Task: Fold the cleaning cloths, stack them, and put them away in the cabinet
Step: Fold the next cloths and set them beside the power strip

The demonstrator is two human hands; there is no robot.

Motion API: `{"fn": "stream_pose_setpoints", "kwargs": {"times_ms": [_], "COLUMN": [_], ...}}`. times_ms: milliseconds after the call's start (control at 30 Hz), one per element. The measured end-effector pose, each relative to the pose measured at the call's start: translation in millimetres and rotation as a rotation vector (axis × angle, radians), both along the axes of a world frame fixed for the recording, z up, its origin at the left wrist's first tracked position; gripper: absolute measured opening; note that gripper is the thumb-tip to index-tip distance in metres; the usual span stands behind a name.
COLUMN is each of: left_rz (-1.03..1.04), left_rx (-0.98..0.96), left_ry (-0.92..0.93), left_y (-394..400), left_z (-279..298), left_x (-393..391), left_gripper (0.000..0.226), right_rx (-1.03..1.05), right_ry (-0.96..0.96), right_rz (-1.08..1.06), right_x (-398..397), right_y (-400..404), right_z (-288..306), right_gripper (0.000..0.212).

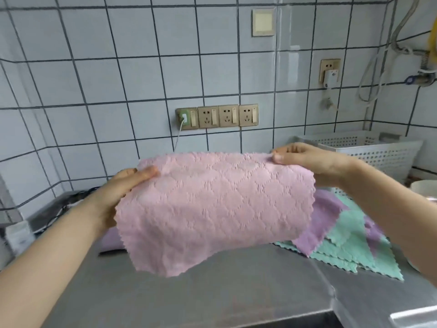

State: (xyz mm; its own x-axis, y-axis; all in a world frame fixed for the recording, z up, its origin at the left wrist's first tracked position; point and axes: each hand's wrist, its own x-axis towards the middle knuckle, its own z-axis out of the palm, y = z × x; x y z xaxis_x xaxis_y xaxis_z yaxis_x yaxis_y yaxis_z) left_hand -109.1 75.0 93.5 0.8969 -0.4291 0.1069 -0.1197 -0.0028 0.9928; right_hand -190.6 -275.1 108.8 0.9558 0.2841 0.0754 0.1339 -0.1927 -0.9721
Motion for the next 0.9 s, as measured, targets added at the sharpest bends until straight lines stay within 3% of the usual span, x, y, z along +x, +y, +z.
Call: {"fn": "stream_pose_setpoints", "kwargs": {"times_ms": [67, 133, 233, 300, 367, 533, 633, 733, 767, 900], "left_rz": [0.076, 0.120, 0.138, 0.138, 0.146, 0.247, 0.403, 0.483, 0.488, 0.304], "left_rx": [0.057, 0.167, 0.460, 0.704, 0.777, 0.780, 0.984, 0.992, 0.949, 0.878], "left_ry": [0.019, 0.013, -0.024, -0.100, -0.118, -0.087, -0.285, -0.398, -0.435, -0.765], "left_y": [3, 7, 13, 15, 14, 0, -10, -19, -21, -21], "left_z": [-10, -36, -96, -128, -149, -164, -170, -176, -178, -204], "left_x": [18, 32, 57, 67, 76, 100, 116, 126, 126, 97], "left_gripper": [0.057, 0.053, 0.026, 0.026, 0.031, 0.023, 0.026, 0.020, 0.013, 0.047], "right_rx": [-0.041, -0.259, -0.594, -0.802, -0.920, -0.803, -0.640, -0.409, -0.413, -0.800], "right_ry": [0.018, 0.063, 0.153, 0.157, 0.123, 0.106, 0.186, 0.180, 0.138, -0.167], "right_rz": [-0.096, -0.148, -0.241, -0.276, -0.306, -0.502, -0.587, -0.676, -0.710, -0.641], "right_x": [12, 23, 40, 50, 58, 79, 96, 120, 127, 120], "right_y": [8, 12, 11, 13, 16, 20, 26, 32, 32, 41], "right_z": [-7, -26, -75, -108, -128, -139, -149, -164, -170, -192], "right_gripper": [0.025, 0.023, 0.017, 0.009, 0.018, 0.004, 0.011, 0.014, 0.015, 0.032]}}
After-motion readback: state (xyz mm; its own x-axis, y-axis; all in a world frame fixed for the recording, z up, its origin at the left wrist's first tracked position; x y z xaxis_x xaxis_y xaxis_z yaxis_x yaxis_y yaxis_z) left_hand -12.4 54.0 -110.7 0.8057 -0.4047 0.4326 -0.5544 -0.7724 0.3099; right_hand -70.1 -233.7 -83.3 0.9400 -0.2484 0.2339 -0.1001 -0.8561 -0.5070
